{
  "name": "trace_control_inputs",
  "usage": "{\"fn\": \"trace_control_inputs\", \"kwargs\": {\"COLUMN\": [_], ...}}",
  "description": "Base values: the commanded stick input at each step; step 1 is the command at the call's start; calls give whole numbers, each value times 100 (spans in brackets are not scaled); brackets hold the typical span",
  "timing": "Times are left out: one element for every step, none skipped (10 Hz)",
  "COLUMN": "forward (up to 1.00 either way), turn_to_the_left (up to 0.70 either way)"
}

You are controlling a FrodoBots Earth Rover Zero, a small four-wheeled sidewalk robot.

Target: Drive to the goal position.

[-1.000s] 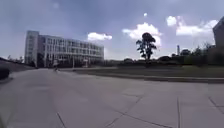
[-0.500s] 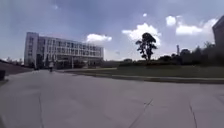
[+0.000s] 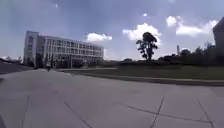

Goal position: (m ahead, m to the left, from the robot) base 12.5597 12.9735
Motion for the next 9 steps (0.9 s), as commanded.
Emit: {"fn": "trace_control_inputs", "kwargs": {"forward": [70,70,70,70,70,70,70,70,70], "turn_to_the_left": [0,0,0,0,0,0,0,0,0]}}
